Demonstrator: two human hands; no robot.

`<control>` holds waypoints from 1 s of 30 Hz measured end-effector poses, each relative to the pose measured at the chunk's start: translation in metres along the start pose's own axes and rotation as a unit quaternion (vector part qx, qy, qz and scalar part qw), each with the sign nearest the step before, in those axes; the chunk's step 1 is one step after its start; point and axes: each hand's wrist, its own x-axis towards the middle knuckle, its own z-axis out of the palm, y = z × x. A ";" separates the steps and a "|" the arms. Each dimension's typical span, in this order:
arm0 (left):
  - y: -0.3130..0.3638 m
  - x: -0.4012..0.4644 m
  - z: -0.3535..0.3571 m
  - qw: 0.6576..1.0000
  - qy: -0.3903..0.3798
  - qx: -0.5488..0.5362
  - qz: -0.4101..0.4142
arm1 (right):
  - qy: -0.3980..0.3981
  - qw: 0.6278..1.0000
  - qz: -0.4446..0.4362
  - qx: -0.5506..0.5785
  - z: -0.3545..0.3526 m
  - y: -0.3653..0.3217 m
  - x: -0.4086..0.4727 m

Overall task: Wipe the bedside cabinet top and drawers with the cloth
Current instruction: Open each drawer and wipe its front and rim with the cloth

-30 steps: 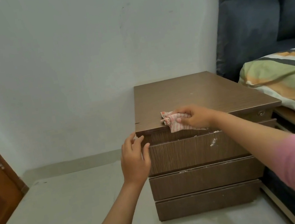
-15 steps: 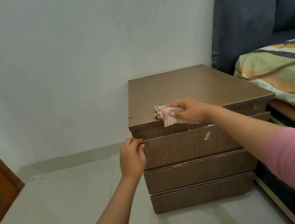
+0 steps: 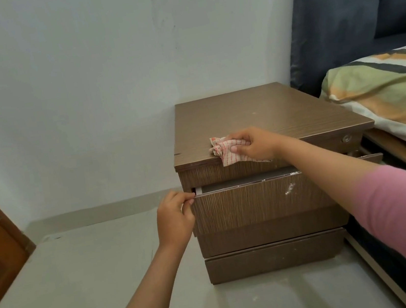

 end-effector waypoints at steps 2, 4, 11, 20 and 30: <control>0.001 -0.005 -0.004 1.000 -0.005 -0.005 0.000 | 0.007 1.000 -0.008 -0.002 0.002 0.001 0.001; 0.001 -0.010 -0.009 1.000 -0.012 -0.014 0.004 | 0.022 1.000 -0.012 -0.010 0.005 0.003 0.001; 0.003 -0.015 -0.019 0.998 -0.033 -0.037 -0.032 | 0.140 0.989 -0.004 0.042 0.019 -0.010 -0.026; 0.003 -0.018 -0.016 0.991 -0.010 -0.079 -0.105 | 0.304 0.952 0.017 0.026 0.136 -0.015 -0.064; -0.003 -0.020 -0.013 0.993 0.000 -0.086 -0.075 | 0.373 0.916 0.131 -0.063 0.184 -0.018 -0.055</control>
